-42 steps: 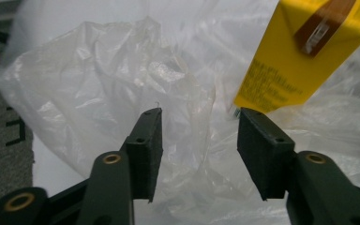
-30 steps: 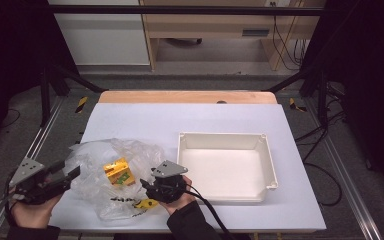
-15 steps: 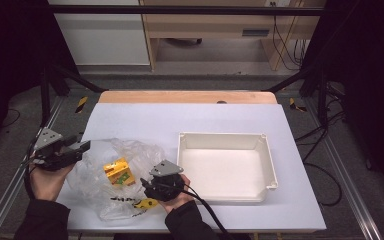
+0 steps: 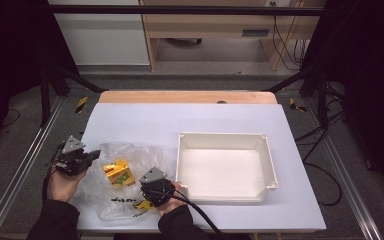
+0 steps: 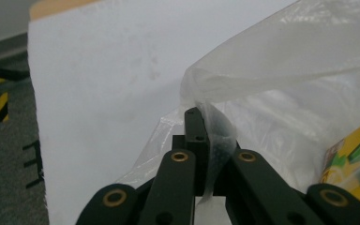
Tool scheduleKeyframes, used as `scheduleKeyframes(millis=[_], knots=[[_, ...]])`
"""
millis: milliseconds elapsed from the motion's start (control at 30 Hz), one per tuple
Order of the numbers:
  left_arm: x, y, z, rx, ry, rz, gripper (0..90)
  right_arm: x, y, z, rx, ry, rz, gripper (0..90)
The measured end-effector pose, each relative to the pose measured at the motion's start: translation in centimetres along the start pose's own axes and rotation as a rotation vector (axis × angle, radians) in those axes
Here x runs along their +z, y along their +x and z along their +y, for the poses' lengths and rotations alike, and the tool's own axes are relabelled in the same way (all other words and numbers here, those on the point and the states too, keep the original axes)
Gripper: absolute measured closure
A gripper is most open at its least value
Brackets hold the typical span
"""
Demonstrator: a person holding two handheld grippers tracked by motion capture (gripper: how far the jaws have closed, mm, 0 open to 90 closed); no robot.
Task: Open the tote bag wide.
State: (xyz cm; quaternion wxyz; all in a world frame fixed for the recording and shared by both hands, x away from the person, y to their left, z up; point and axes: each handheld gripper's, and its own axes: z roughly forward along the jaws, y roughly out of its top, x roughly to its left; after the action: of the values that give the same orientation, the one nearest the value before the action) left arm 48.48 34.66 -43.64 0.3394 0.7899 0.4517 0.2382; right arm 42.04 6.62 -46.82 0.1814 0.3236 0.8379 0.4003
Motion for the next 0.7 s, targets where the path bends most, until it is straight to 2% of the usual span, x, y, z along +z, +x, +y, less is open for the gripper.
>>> scheduleKeyframes(millis=[33,67,100,133,300,367,500,567,700], knots=[[0.0,0.0,0.0,0.0,0.0,0.0,89.7,0.0,0.0,0.0,0.0,0.0,0.0,77.8],[0.8,0.0,-0.6,-0.002,0.049,-0.003,89.7,0.3,0.1,-0.3,-0.004,0.035,-0.008,84.7],[0.8,0.0,-0.6,-0.002,0.049,-0.003,89.7,0.3,0.1,-0.4,-0.002,0.043,-0.01,87.6],[1.4,0.0,-0.9,-0.001,0.087,-0.007,89.7,0.3,0.2,-0.5,0.001,0.049,-0.009,89.0],[2.3,-0.2,-1.3,0.004,0.15,0.002,89.6,0.1,0.2,-1.0,-0.001,0.078,-0.008,89.8],[2.7,-0.3,-1.4,0.018,0.181,0.01,89.7,0.0,0.2,-1.2,0.005,0.083,-0.002,90.0],[2.7,-0.2,-1.4,-0.004,0.184,0.008,89.7,-0.3,0.3,-1.8,0.009,0.092,0.001,90.0],[2.6,0.1,-1.5,-0.026,0.192,0.037,89.7,-0.7,0.0,-2.3,0.022,0.09,0.004,90.0],[2.3,0.7,-1.7,-0.053,0.188,0.045,89.7,-1.6,-0.6,-2.9,0.043,0.088,0.013,90.0]])
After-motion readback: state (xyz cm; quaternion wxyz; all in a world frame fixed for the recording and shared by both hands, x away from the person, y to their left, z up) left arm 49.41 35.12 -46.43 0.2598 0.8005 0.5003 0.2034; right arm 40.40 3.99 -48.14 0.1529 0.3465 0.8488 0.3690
